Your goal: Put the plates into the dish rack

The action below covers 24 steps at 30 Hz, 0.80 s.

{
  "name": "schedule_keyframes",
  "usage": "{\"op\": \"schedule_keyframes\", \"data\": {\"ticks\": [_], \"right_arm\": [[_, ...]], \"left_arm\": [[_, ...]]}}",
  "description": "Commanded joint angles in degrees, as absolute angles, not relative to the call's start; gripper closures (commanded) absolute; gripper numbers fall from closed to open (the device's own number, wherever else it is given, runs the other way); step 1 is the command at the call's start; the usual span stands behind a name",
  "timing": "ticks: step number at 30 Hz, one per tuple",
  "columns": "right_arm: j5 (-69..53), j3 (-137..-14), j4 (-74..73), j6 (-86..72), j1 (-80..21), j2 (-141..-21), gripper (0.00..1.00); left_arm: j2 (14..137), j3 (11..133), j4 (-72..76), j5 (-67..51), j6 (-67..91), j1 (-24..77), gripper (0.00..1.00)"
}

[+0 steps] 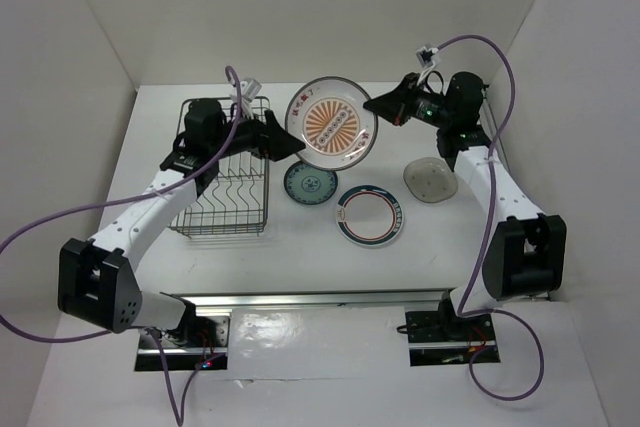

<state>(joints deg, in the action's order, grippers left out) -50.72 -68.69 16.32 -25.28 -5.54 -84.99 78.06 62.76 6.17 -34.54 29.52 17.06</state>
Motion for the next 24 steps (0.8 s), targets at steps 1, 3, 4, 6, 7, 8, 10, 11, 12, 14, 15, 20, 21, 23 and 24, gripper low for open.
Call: {"op": "schedule_keyframes", "data": {"ticks": [1, 3, 4, 6, 7, 8, 10, 11, 12, 14, 15, 20, 21, 23, 24], "right_arm": [[-53.43, -68.82, 23.99, -29.00, -6.94, -84.20, 1.00], [-56.07, -68.82, 26.27, -30.14, -7.55, -84.72, 1.00], [-56.07, -68.82, 26.28, -30.15, -8.34, -84.73, 1.00], [-56.07, -68.82, 24.19, -29.19, -9.40, -84.73, 1.00], [-56.07, -69.43, 23.21, -27.61, -10.19, -84.73, 1.00], [-55.29, -69.43, 22.07, -26.81, -10.20, -84.73, 1.00], [-54.23, -69.96, 19.87, -25.50, -10.72, -84.73, 1.00], [-54.23, -70.57, 19.86, -25.49, -11.24, -84.73, 1.00], [-54.23, -70.58, 19.25, -25.49, -11.25, -85.25, 1.00], [-54.23, -70.58, 19.25, -24.97, -11.95, -85.25, 0.99], [-53.45, -70.05, 19.25, -24.96, -11.95, -85.25, 0.91], [-50.98, -68.20, 19.35, -24.35, -12.48, -84.11, 0.14], [-50.11, -68.73, 18.29, -23.82, -12.48, -84.11, 0.00], [-43.97, -70.39, 12.15, -21.55, -12.48, -84.11, 0.00], [-41.25, -70.40, 9.87, -21.01, -12.48, -84.11, 0.00]], "left_arm": [[78.75, 63.63, 11.69, -40.78, 31.03, 16.79, 0.08], [79.80, 63.63, 11.69, -40.78, 31.03, 16.79, 0.17], [79.80, 64.15, 11.69, -41.30, 31.03, 16.79, 0.24], [79.80, 64.16, 11.69, -41.92, 30.50, 16.79, 0.39], [79.80, 64.77, 11.69, -41.92, 30.50, 16.79, 0.42], [79.80, 64.78, 11.08, -41.23, 29.98, 16.79, 0.49], [79.20, 64.78, 10.55, -40.18, 29.97, 16.79, 0.73], [78.58, 64.78, 10.55, -38.69, 29.97, 16.79, 0.81], [78.57, 64.78, 9.76, -37.89, 29.97, 16.79, 0.90], [77.35, 65.39, 7.84, -34.56, 29.97, 16.79, 1.00], [77.34, 65.91, 7.82, -33.67, 29.97, 16.79, 1.00], [73.48, 67.84, 0.90, -16.77, 29.44, 16.79, 1.00], [73.48, 68.98, -4.08, -12.70, 29.44, 16.79, 1.00], [72.69, 73.88, -9.90, -0.61, 27.53, 16.79, 1.00], [72.69, 76.18, -16.54, 4.00, 26.64, 17.57, 1.00]]}}
